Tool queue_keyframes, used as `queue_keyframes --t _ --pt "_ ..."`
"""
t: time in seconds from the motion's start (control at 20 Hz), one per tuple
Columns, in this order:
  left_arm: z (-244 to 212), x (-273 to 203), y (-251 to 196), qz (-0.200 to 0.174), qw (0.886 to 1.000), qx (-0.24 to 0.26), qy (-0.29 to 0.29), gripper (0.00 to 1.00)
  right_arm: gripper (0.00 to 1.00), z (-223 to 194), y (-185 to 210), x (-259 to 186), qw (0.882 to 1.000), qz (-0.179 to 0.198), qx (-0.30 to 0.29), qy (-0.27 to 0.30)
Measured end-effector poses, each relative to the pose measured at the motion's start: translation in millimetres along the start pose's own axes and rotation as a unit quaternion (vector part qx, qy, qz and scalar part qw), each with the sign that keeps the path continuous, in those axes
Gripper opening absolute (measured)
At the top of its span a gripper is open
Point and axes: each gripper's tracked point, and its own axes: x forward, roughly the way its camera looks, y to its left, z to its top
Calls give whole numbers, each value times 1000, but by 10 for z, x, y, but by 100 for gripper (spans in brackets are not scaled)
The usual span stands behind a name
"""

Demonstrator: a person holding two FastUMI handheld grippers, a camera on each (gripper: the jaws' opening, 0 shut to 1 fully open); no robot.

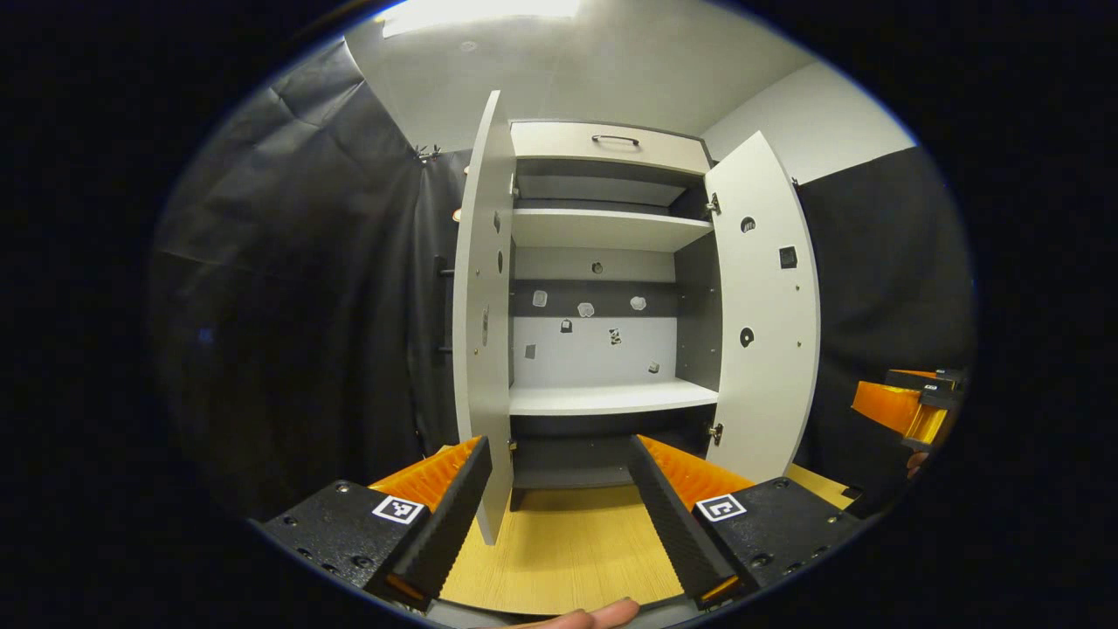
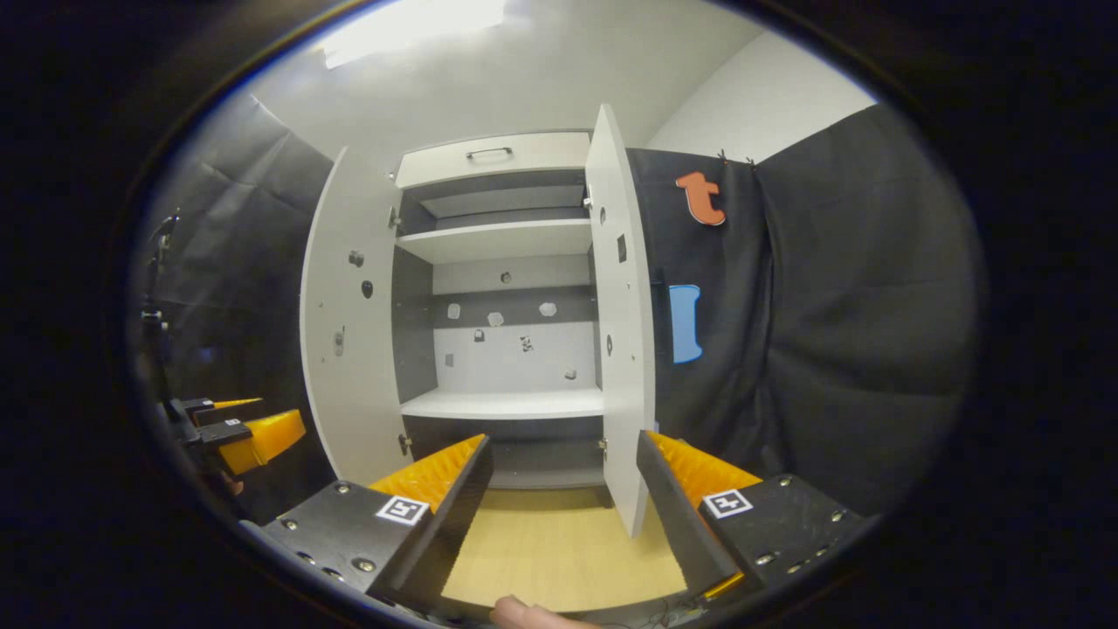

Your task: Open the right door of the double-door shoe cabinet with the right hand, and open the left door with the left hand.

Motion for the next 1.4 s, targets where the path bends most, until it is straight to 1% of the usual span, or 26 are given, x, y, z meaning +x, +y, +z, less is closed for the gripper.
queue_keyframes --t 0.05,0.1,0.15,0.5,0.95,1.1,1.4 --pt "-12 0 16 2 1000 -2 1 98 98 -2 10 0 1000 2 -1 0" --pt "-8 2 21 2 1000 -4 2 97 94 -9 25 -1 1000 3 -2 0" --pt "-18 -3 19 0 1000 -7 2 98 98 -15 42 1 1000 5 -2 0" --pt "48 -41 82 4 1000 -17 -12 97 98 -50 122 -12 1000 12 -10 -2" --pt "11 23 10 -1 1000 -18 -13 97 98 -71 68 0 1000 10 -8 -11" --pt "47 80 24 2 1000 -19 -18 97 98 -59 54 75 1000 9 -3 -12" --pt "51 216 14 8 1000 -15 -5 96 98 -17 78 296 1000 8 -15 -5"
